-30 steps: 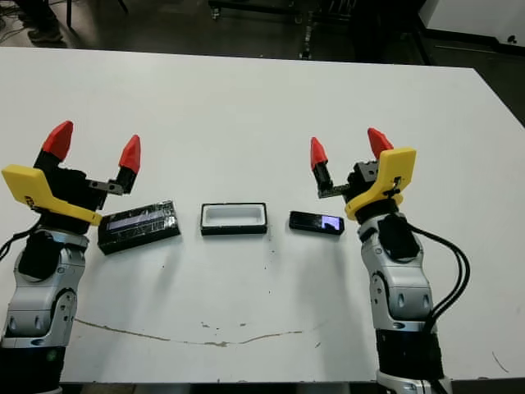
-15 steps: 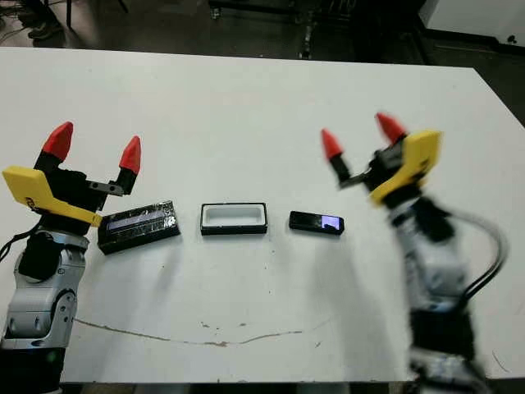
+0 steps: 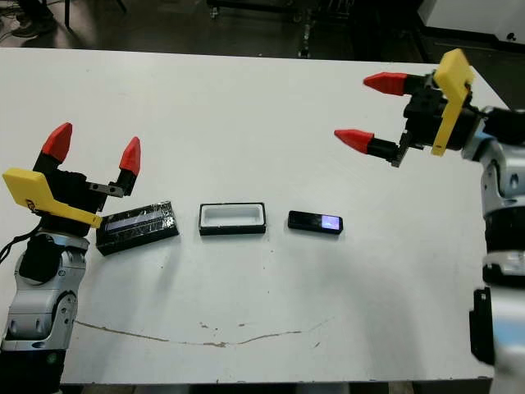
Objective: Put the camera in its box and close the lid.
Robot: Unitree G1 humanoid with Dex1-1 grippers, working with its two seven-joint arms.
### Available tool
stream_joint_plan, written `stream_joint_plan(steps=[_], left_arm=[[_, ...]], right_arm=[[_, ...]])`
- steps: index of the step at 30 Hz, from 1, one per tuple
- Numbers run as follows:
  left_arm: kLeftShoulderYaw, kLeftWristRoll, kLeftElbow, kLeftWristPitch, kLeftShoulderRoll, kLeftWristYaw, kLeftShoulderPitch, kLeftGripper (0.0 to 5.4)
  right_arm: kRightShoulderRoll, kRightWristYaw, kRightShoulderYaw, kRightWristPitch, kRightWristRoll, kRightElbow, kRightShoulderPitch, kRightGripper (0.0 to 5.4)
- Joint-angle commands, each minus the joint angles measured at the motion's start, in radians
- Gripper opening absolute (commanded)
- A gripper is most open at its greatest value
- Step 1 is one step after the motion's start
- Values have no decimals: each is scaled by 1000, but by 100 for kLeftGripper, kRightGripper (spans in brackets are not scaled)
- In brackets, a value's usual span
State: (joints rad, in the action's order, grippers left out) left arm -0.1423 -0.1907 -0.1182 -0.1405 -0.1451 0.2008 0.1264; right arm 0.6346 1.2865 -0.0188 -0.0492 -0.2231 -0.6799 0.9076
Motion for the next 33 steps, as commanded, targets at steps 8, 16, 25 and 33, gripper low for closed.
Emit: stream_joint_plan(steps=[8, 16, 25, 33], left_arm=[[-3, -4, 0, 9, 2, -6, -8, 539], [1, -3, -4, 11, 6, -15, -3, 539], [0, -7, -9, 22, 2, -20, -1, 539], [2, 2, -9, 21, 3, -25, 3, 539]], right_arm=[[-18, 185, -97, 56, 71, -130, 90, 540], [-50, 296, -154, 68, 115, -187, 114, 540], [-51, 259, -174, 11, 153, -120, 37, 540], [-66, 286, -196, 20, 165, -118, 10, 540]])
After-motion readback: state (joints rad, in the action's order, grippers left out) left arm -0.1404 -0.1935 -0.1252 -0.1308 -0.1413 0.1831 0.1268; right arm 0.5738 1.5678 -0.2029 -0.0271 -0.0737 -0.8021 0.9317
